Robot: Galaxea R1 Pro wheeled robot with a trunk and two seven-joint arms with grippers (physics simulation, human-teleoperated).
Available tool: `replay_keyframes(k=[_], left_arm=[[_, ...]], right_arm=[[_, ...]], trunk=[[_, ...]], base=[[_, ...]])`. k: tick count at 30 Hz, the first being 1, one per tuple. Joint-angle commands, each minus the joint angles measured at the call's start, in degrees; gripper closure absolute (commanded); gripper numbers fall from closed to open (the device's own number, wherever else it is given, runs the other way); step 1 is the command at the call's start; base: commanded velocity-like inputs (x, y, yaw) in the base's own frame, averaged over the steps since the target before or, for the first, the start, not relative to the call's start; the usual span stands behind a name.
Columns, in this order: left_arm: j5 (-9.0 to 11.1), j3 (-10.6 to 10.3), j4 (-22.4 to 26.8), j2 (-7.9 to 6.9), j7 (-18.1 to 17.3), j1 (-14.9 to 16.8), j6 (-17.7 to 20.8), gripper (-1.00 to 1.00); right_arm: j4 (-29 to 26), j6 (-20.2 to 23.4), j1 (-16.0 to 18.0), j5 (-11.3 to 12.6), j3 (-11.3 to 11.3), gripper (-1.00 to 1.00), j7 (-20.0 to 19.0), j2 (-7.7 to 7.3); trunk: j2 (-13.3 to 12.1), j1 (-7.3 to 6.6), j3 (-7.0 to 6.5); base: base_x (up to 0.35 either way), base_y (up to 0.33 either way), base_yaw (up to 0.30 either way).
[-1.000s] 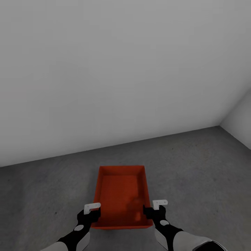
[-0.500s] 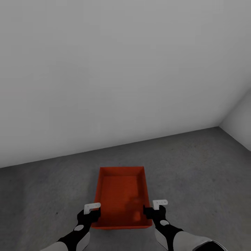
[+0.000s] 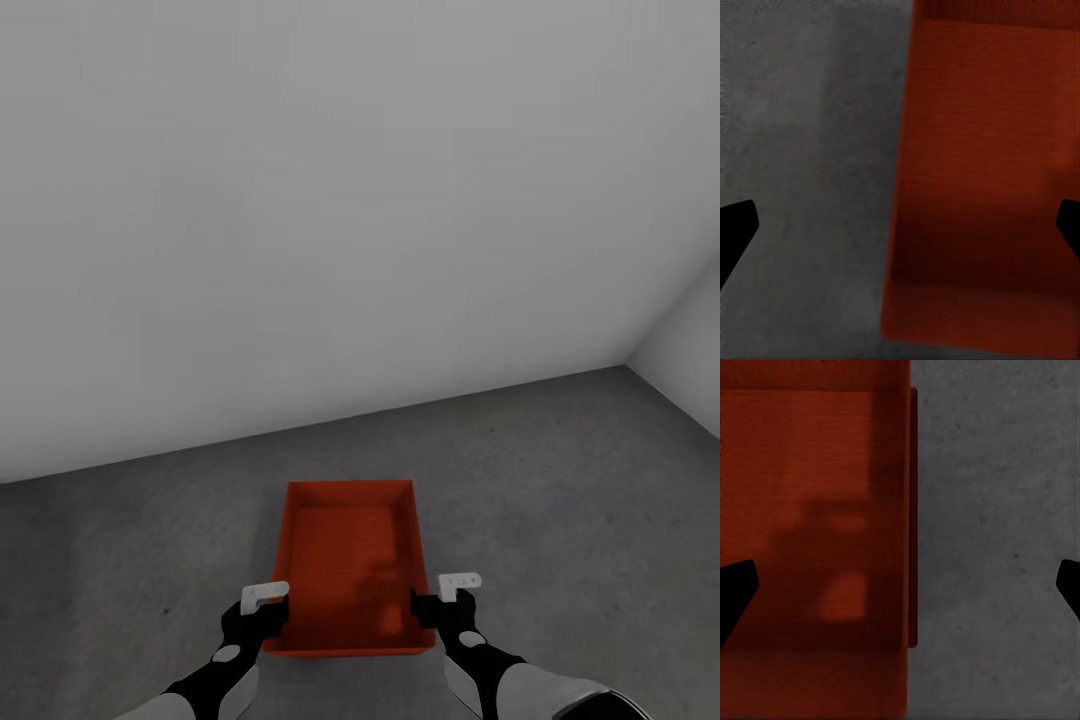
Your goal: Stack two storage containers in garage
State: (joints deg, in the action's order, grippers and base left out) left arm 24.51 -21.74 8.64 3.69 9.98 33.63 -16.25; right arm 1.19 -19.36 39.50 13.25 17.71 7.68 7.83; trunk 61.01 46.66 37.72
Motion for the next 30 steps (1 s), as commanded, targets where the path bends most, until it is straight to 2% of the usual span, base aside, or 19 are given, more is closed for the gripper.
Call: replay_keyframes(k=[1, 30], left_arm=[[0.4, -0.5, 0.0, 0.00, 0.3, 0.0, -0.2, -1.00], [0.5, -0.5, 0.0, 0.00, 0.3, 0.0, -0.4, -1.00]], right_arm=[[0.1, -0.2, 0.1, 0.5, 0.5, -1.00, 0.1, 0.05], [0.1, -0.2, 0.1, 0.4, 0.5, -1.00, 0.1, 0.03]], trunk=[[-0.4, -0.22, -0.14], [-12.0, -6.59, -5.35]], base=[[0.000, 0.000, 0.000], [0.000, 0.000, 0.000]])
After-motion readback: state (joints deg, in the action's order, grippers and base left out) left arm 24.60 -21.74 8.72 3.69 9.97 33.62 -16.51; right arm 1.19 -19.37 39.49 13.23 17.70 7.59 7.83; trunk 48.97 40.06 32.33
